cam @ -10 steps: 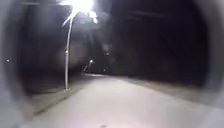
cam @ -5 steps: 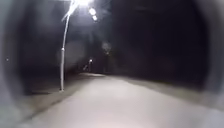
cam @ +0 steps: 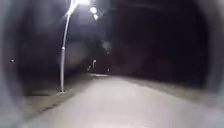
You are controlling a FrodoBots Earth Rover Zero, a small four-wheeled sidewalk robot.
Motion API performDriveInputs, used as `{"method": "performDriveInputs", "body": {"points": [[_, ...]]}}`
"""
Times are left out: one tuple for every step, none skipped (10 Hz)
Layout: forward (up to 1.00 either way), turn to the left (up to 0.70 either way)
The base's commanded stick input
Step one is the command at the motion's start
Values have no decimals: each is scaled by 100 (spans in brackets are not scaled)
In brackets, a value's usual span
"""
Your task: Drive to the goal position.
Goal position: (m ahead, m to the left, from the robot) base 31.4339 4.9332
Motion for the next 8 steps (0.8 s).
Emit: {"method": "performDriveInputs", "body": {"points": [[70, 0], [70, 0], [70, 0], [70, 6], [70, 14], [70, 14], [70, 14], [70, 14]]}}
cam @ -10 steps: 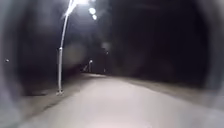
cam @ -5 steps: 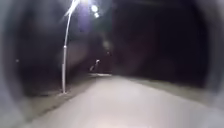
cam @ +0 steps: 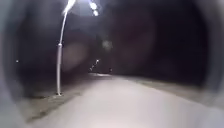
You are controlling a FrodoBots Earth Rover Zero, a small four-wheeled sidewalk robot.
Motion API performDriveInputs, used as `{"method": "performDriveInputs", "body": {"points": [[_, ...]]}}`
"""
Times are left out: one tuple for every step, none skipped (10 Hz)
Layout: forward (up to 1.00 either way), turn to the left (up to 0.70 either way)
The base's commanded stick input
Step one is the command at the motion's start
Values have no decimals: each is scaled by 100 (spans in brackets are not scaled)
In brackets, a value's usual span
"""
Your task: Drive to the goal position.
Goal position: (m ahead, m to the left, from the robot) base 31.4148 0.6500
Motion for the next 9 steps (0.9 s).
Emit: {"method": "performDriveInputs", "body": {"points": [[61, 11], [56, 3], [70, 0], [70, 0], [70, 0], [70, 0], [70, 0], [70, 0], [70, 0]]}}
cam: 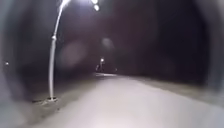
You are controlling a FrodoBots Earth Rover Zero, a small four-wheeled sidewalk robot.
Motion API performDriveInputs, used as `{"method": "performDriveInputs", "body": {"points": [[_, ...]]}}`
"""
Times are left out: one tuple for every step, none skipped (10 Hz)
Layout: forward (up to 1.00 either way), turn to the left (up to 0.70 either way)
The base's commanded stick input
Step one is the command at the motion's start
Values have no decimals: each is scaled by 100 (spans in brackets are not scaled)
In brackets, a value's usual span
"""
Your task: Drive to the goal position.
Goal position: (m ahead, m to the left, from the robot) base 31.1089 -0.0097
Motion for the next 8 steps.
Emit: {"method": "performDriveInputs", "body": {"points": [[70, 0], [70, 0], [70, 0], [70, 0], [70, 0], [70, 0], [70, -5], [70, -14]]}}
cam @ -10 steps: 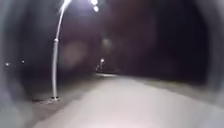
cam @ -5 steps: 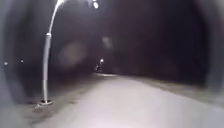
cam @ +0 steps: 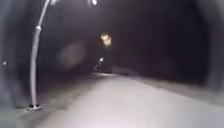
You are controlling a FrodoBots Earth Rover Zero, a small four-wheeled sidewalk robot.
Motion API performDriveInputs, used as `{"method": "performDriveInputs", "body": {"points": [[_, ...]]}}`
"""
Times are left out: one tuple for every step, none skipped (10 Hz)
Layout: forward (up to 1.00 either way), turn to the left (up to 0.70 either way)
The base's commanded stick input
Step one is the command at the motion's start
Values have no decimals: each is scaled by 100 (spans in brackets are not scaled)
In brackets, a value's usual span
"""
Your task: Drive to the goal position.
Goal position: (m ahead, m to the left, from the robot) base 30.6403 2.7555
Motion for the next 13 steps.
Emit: {"method": "performDriveInputs", "body": {"points": [[70, -11], [70, 0], [70, 0], [70, 0], [70, 0], [70, 0], [70, 0], [70, 0], [70, 0], [70, 0], [70, 0], [70, 0], [70, 0]]}}
